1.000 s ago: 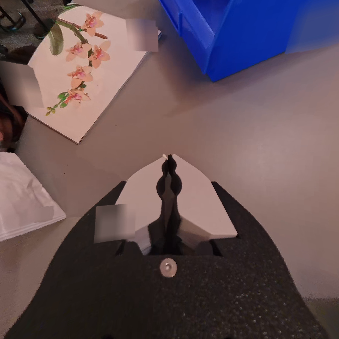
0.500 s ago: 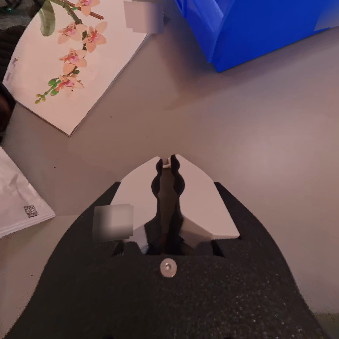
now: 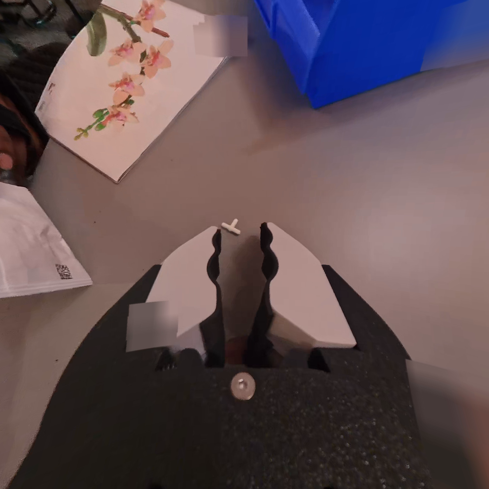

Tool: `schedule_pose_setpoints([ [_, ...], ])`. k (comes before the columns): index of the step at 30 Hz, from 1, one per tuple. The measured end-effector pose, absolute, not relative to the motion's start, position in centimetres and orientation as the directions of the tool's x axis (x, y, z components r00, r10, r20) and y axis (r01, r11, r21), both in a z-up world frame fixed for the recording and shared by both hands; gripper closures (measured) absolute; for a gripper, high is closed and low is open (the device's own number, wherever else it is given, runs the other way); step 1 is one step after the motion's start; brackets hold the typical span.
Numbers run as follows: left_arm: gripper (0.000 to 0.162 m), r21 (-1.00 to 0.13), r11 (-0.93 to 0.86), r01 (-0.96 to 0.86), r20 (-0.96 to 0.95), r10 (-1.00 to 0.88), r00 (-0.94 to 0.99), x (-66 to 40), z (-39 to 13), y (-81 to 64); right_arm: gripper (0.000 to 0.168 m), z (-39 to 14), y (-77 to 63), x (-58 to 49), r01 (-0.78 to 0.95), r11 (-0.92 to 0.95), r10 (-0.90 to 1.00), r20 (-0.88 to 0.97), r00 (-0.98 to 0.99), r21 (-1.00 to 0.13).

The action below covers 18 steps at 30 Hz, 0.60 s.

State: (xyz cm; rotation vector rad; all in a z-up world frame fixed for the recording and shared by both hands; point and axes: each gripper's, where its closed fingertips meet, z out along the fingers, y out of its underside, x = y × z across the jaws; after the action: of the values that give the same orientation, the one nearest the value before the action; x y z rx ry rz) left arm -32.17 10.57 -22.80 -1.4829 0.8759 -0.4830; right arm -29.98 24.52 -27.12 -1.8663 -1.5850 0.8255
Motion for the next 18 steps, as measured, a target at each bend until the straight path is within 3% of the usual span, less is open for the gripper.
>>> schedule_pose_setpoints([
  [3, 0.162, -0.971, 0.073, -0.228, -0.203, -0.757, 0.621, -32.18, -22.82, 10.54, 0.138, -27.86, 24.03, -30.60, 0.671, -0.135, 0.991, -0.102, 0.089, -0.729],
  [7, 0.162, -0.970, 0.074, -0.230, -0.205, -0.757, 0.621, -32.20, -22.83, 10.52, 0.156, -28.18, 24.12, -31.07, 0.666, -0.127, 0.992, -0.098, 0.081, -0.735],
  [15, 0.162, -0.972, 0.073, -0.226, -0.201, -0.757, 0.622, -32.27, -22.84, 10.61, 0.157, -28.11, 23.97, -31.07, 0.653, -0.104, 0.995, -0.078, 0.070, -0.750],
  [16, 0.162, -0.971, 0.073, -0.226, -0.202, -0.757, 0.622, -32.27, -22.81, 10.58, 0.165, -28.07, 23.78, -30.96, 0.656, -0.086, 0.996, -0.064, 0.057, -0.750],
  [18, 0.162, -0.972, 0.074, -0.224, -0.201, -0.755, 0.624, -32.27, -22.78, 10.60, 0.166, -27.97, 23.74, -30.89, 0.656, -0.066, 0.998, -0.046, 0.048, -0.752],
])
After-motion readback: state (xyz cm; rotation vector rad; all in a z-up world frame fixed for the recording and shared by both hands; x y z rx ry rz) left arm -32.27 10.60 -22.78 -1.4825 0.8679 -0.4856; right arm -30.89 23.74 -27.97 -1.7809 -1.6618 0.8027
